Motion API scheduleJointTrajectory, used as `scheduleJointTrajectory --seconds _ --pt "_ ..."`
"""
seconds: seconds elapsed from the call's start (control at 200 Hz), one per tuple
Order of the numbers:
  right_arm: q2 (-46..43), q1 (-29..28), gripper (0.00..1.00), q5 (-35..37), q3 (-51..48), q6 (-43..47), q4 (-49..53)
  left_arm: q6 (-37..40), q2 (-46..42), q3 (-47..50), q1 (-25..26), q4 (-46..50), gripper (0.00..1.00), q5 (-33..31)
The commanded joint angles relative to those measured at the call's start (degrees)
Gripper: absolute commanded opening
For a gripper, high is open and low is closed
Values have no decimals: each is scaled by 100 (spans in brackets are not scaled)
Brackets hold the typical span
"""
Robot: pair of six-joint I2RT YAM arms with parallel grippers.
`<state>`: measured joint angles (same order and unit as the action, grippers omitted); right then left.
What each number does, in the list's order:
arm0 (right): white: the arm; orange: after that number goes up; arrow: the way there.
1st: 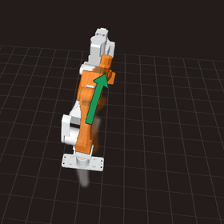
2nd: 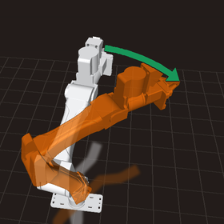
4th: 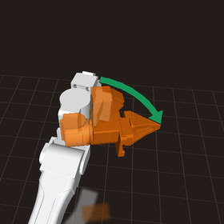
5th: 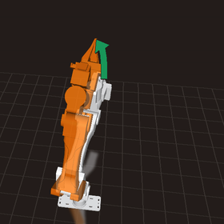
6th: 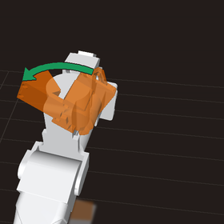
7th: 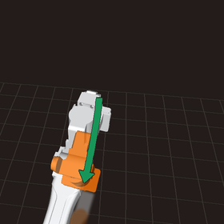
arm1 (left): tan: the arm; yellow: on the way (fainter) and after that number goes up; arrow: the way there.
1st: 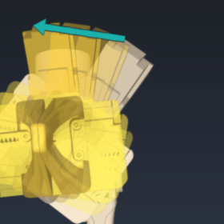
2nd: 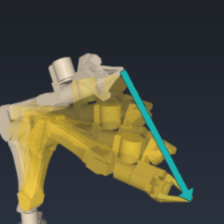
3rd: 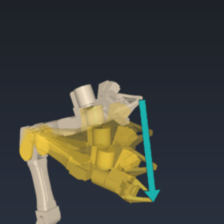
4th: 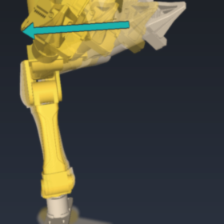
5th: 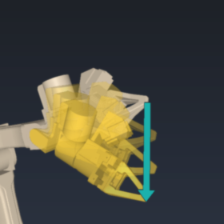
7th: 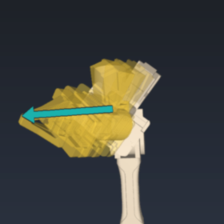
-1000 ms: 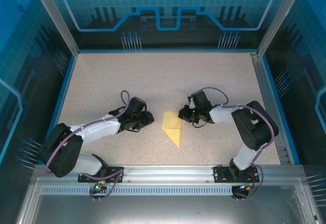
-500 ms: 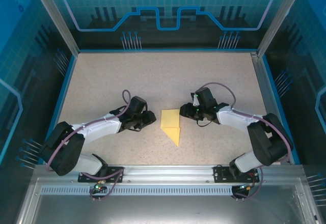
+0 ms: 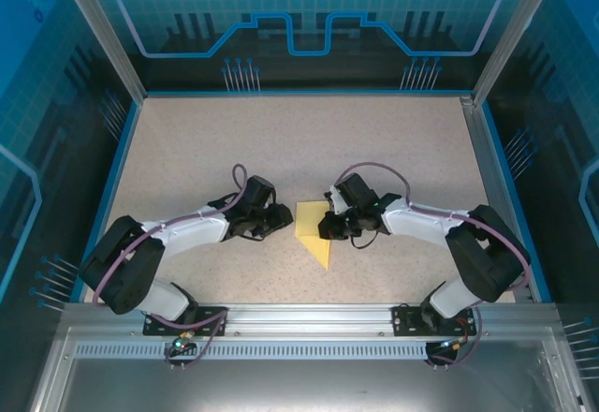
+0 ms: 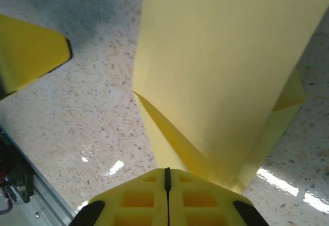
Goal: Fold a paper plane with a square sheet of paper (pick it up from the middle)
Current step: Fold the wing for the fifth time at the center of the table.
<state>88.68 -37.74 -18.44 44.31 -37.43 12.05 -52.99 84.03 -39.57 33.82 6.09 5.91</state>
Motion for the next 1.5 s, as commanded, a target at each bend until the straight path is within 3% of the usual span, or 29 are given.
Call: scheduleJointTrajectory --seconds 0.0,0.435,0.98,1.496 --pt "178 -7 6 42 130 78 157 166 138 -214 54 -32 43 197" --pt "498 369 7 50 -183 115 -105 201 563 -560 247 8 44 354" --pt "716 768 8 -485 -934 -237 -1209 -66 991 -688 390 -92 48 542" --pt "867 858 9 -471 -1088 -299 -1405 -308 1211 -641 474 -452 42 744"
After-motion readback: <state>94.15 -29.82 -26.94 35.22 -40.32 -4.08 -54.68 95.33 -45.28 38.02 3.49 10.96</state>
